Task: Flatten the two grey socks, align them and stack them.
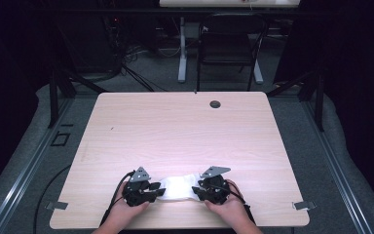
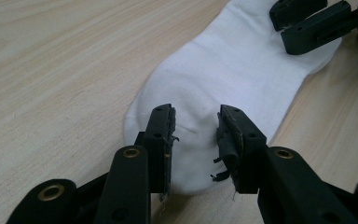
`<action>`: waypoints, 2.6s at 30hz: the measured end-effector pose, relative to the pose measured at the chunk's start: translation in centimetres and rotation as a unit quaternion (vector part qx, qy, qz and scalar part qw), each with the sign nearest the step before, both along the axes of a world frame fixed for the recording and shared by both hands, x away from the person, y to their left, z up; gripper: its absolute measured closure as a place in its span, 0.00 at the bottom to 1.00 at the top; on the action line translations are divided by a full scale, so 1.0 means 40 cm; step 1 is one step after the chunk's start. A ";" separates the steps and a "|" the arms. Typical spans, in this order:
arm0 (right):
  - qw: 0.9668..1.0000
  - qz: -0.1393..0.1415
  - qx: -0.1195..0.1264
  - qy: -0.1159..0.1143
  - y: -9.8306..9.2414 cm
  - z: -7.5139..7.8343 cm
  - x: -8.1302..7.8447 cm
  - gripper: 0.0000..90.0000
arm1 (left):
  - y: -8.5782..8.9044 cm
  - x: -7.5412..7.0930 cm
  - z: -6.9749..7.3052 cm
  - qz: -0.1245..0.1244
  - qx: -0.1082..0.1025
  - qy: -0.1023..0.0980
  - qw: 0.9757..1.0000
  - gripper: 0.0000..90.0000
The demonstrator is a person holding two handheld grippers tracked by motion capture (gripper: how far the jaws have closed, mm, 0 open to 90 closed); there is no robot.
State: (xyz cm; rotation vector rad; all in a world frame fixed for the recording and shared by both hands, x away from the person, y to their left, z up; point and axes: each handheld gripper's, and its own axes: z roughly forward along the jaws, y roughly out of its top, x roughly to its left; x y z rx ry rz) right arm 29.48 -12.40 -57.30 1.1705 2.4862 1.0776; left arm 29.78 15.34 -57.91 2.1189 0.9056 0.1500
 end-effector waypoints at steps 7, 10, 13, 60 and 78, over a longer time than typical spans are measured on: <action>1.000 -0.010 0.009 0.014 -0.002 0.003 0.022 0.71 | 0.002 0.019 0.000 0.010 -0.007 0.006 1.000 0.71; 1.000 -0.012 0.007 0.016 0.003 0.005 0.034 0.71 | 0.001 0.032 0.002 0.014 -0.003 0.003 1.000 0.70; 1.000 -0.008 -0.003 0.020 0.008 0.009 0.049 0.71 | 0.002 0.049 0.004 0.018 0.001 0.002 1.000 0.68; 0.999 -0.033 0.037 -0.006 0.020 0.029 0.125 0.55 | 0.029 0.111 0.028 0.057 -0.032 -0.026 0.998 0.50; 0.997 -0.030 0.052 -0.043 -0.022 0.079 0.043 0.51 | 0.080 0.056 0.079 0.057 -0.044 -0.031 0.997 0.46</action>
